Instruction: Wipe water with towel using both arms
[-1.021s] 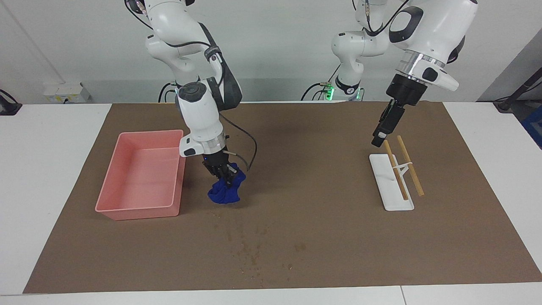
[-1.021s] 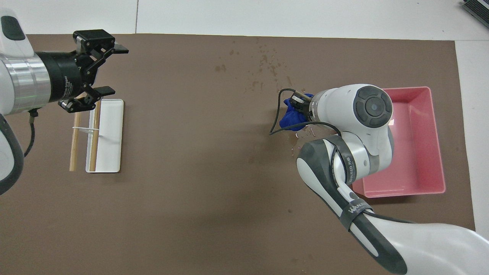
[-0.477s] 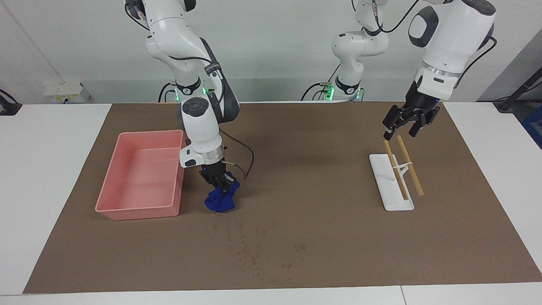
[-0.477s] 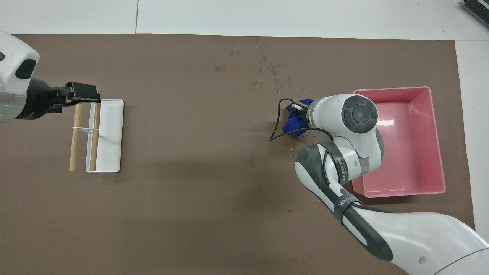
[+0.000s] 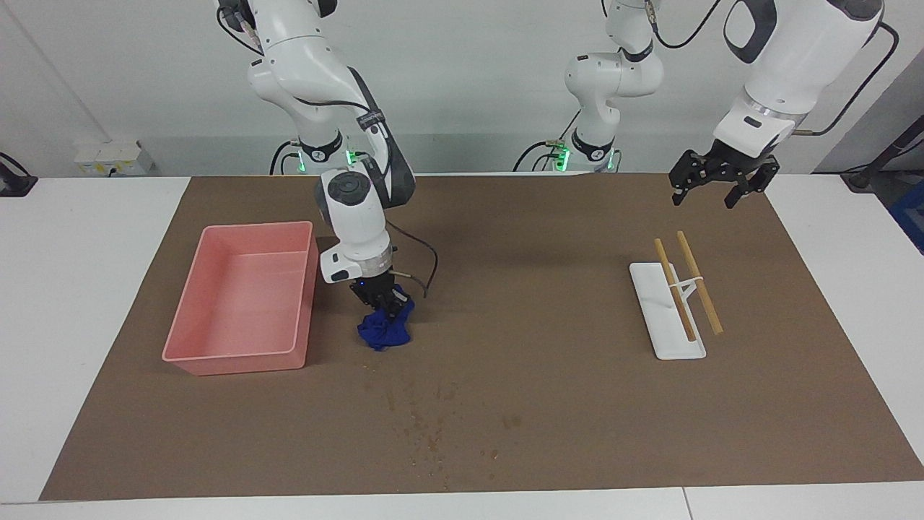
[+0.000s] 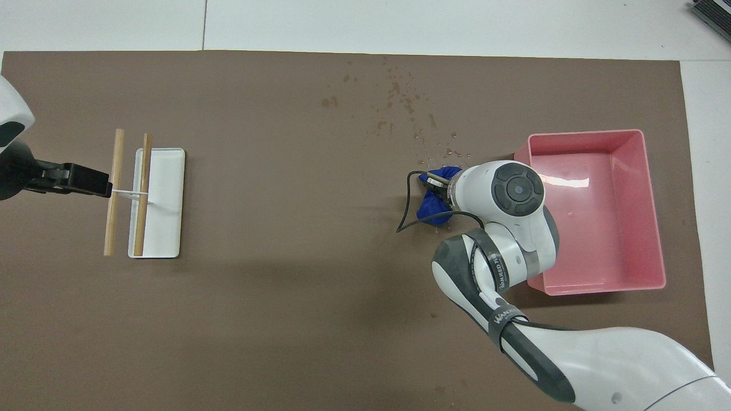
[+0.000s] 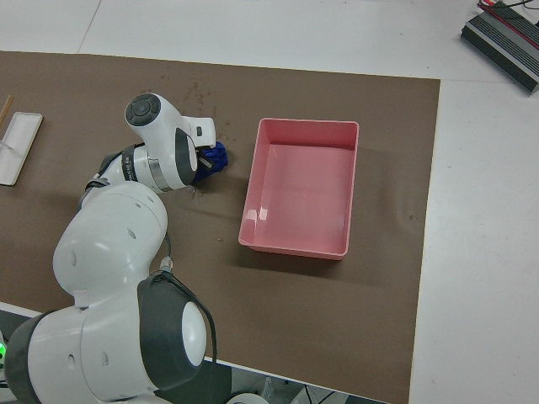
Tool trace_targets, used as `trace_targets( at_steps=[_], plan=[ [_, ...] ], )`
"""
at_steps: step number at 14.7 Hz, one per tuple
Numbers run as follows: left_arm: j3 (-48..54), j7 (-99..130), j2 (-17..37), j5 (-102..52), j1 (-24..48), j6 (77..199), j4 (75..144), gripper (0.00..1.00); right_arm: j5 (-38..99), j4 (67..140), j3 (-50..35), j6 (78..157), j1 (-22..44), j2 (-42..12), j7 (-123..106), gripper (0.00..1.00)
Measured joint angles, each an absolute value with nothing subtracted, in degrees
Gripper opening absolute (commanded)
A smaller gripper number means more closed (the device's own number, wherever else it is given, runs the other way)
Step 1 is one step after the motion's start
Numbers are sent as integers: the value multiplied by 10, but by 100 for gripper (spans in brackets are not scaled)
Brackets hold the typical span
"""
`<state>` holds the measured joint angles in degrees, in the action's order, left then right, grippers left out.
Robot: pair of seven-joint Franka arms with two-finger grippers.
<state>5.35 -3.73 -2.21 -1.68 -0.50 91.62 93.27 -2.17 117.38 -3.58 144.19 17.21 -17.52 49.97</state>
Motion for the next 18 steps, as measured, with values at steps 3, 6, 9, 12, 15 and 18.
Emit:
trace_targets(
  at_steps=[3, 6, 9, 12, 15, 18],
  plan=[
    [64, -37, -16, -17, -5, 893, 913, 100, -22, 1193, -37, 1411, 181, -156, 498, 0],
    [37, -41, -16, -17, 5, 884, 911, 100, -22, 1200, -37, 1357, 196, -142, 498, 0],
    [36, -42, -16, -17, 7, 882, 911, 100, -38, 1202, -38, 1346, 202, -138, 482, 0],
    [36, -42, -16, -17, 9, 880, 912, 100, -38, 1210, -37, 1387, 190, -139, 447, 0],
    [34, -42, -16, -17, 10, 878, 912, 100, -39, 1199, -36, 1446, 170, -151, 440, 0],
    [30, -42, -16, -17, 10, 878, 912, 100, -39, 1141, -35, 1438, 155, -161, 440, 0]
  ],
)
